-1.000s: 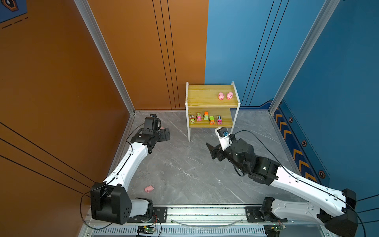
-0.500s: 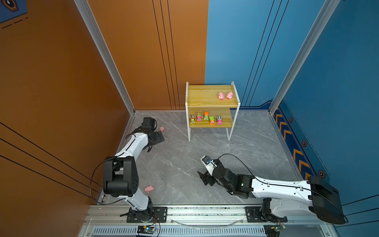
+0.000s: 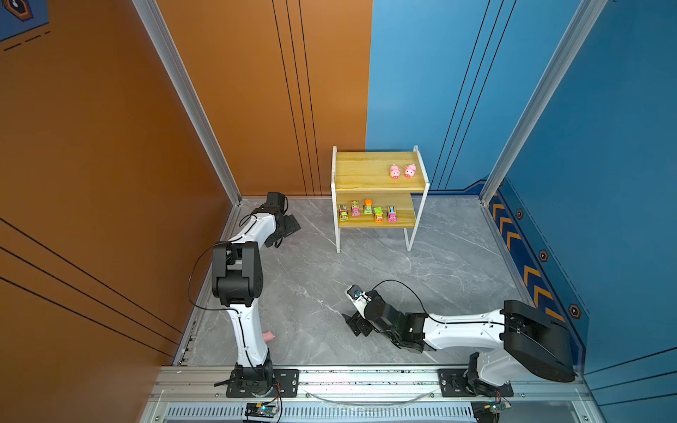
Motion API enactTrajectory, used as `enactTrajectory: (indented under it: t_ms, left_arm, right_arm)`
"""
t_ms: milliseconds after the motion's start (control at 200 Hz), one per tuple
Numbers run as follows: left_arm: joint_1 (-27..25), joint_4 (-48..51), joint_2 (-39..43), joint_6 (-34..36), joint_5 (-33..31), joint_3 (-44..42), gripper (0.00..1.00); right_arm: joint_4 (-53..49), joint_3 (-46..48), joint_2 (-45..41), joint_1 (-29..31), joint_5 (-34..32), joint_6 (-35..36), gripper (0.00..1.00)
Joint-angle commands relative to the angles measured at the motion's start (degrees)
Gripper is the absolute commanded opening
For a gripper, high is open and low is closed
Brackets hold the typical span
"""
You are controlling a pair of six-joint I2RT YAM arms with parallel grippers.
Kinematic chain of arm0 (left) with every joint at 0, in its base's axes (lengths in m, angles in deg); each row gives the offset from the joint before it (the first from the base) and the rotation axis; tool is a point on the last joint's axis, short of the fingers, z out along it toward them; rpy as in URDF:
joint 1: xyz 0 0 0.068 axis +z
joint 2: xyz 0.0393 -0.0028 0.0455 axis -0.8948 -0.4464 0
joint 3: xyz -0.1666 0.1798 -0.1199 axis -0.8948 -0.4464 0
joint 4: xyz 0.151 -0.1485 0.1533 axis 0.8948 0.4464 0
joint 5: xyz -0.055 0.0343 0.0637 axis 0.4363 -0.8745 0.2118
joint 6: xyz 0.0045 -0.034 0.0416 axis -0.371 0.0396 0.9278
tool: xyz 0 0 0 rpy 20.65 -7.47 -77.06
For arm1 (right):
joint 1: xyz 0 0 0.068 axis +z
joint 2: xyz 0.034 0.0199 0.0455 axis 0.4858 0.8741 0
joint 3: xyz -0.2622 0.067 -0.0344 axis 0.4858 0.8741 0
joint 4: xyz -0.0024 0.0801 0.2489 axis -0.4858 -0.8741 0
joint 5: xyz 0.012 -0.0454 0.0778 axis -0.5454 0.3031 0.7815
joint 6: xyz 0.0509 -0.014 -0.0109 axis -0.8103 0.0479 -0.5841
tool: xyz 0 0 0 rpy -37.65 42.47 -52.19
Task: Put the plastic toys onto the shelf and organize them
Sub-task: 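Lower left gripper onto a floor pig and close while right gripper moves to middle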
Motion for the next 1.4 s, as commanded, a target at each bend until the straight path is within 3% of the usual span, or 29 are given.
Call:
enactTrajectory:
  t_ms: [0,195,285,385,470,551,666,841,956,1051,1171,1276,1396]
  left_arm:
    - [-0.9,0.4,-4.5,-1.6,0.7,5.1,0.98]
    - [-1.3,2.4,-11.3,-2.3,0.2,11.8,0.87]
    - [-1.3,2.6,-12.4,-2.4,-1.3,12.8,0.76]
    - [-1.2,2.5,-13.5,-2.2,-2.1,14.1,0.54]
    - [-1.2,2.5,-13.9,-1.3,-2.5,15.4,0.29]
    - [-1.4,2.5,-11.6,-1.1,-2.6,14.1,0.15]
    - [-1.5,2.5,-4.0,-0.6,-0.3,7.1,0.11]
    - [-4.0,1.5,15.5,-1.5,4.2,-14.4,0.12]
    - [-10.7,1.4,28.8,-3.0,5.5,-28.8,0.16]
    - [-20.2,0.7,37.3,-7.5,4.1,-38.2,0.18]
    - [-32.6,-2.5,40.5,-14.5,2.4,-44.6,0.19]
    - [-41.1,-5.0,39.2,-17.1,-0.9,-45.3,0.19]
    - [-44.8,-9.4,34.4,-18.3,-0.4,-45.4,0.20]
  right_arm:
    - [2.6,-2.3,1.1,-0.3,1.8,0.9,0.88]
    - [1.7,-2.1,0.4,-1.0,1.0,-0.2,0.88]
    - [1.4,-1.5,-0.6,-1.2,0.4,-1.0,0.88]
    - [1.7,-0.4,-1.8,-1.5,0.0,-1.8,0.88]
    - [2.0,0.5,-2.8,-1.6,-0.2,-2.2,0.88]
    - [1.5,1.1,-3.9,-1.6,-0.9,-2.3,0.87]
    - [0.7,2.1,-6.3,-1.6,-2.3,-2.5,0.87]
    - [-3.7,4.0,-11.1,-1.8,-4.4,-4.2,0.87]
    - [-8.6,6.2,-16.7,-2.4,-6.3,-7.8,0.87]
    - [-11.1,9.6,-22.5,-3.6,-6.3,-11.7,0.86]
    - [-16.5,13.4,-29.8,-6.1,-6.2,-16.4,0.85]
    - [-21.8,15.3,-36.1,-8.2,-6.0,-18.5,0.85]
    - [-24.1,16.3,-38.7,-12.1,-1.2,-19.9,0.85]
